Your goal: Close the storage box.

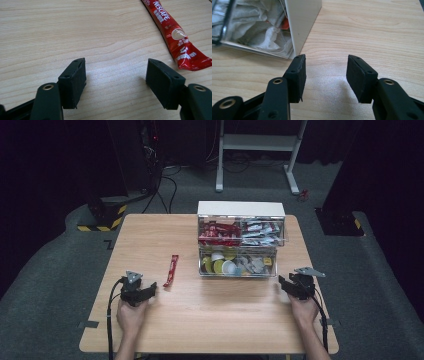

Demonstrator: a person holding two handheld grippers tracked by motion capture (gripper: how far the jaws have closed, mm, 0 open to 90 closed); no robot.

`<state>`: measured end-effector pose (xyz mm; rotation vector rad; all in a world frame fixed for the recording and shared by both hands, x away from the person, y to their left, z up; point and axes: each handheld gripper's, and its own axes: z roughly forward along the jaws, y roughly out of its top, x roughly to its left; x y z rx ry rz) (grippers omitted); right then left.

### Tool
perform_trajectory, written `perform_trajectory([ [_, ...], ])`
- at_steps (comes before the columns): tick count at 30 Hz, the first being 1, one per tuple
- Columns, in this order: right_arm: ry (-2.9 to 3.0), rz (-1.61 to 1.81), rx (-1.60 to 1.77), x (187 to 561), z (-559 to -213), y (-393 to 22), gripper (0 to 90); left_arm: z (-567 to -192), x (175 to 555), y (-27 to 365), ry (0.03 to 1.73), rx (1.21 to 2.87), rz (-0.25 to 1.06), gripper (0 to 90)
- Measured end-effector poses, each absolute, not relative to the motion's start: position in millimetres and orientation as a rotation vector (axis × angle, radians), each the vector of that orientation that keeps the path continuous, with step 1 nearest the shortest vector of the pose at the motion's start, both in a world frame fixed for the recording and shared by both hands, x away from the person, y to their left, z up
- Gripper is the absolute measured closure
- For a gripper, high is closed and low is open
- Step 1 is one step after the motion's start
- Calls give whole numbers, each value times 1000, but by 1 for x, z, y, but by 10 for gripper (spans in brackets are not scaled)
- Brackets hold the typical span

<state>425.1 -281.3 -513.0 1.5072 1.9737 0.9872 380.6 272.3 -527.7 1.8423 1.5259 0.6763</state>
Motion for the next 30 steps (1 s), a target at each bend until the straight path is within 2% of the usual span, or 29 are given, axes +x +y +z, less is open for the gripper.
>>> perform_trajectory([
  [11, 1991, 888, 1516, 431, -521, -276, 482, -528, 381, 273, 1525, 1839, 674, 326],
  [20, 2007, 861, 1497, 431, -522, -274, 374, -528, 381, 271, 1513, 1859, 685, 318],
  [30, 2004, 859, 1499, 430, -522, -274, 367, -528, 381, 271, 1511, 1859, 682, 315],
])
